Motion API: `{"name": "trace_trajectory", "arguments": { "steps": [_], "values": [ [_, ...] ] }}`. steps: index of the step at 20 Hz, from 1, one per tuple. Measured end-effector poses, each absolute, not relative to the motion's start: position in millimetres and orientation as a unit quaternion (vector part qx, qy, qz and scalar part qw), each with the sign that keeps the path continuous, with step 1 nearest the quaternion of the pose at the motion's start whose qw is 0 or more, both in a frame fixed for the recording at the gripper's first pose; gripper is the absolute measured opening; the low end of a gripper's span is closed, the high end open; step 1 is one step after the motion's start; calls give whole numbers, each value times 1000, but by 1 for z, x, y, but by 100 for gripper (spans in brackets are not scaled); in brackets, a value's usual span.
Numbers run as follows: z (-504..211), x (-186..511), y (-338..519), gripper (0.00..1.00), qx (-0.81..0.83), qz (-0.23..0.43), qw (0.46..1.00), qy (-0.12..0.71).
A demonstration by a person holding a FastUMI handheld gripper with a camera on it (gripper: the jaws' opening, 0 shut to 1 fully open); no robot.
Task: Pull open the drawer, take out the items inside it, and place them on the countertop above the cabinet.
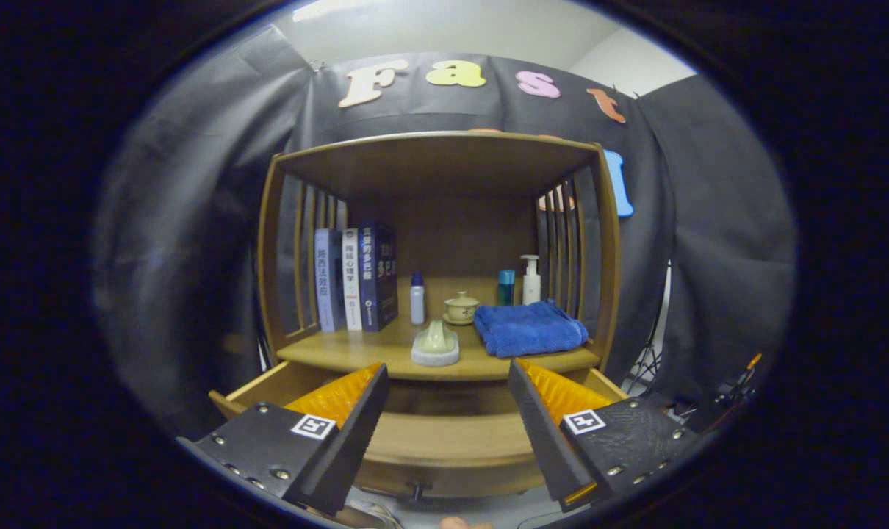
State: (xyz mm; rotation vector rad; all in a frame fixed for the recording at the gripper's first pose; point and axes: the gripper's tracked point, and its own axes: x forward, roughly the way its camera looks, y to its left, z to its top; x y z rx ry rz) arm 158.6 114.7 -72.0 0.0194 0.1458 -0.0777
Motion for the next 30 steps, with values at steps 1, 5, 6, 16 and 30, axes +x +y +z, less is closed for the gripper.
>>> {"name": "trace_trajectory", "arguments": {
  "steps": [1,5,6,16,30],
  "values": [
    [-77,147,121,97,7,-35,997,74],
    [-91,113,129,97,8,-38,996,76],
    [-96,106,128,97,8,-44,996,82],
    [-152,94,128,97,20,-64,988,142],
    [-189,119,125,97,30,-79,980,181]
  ]
}}
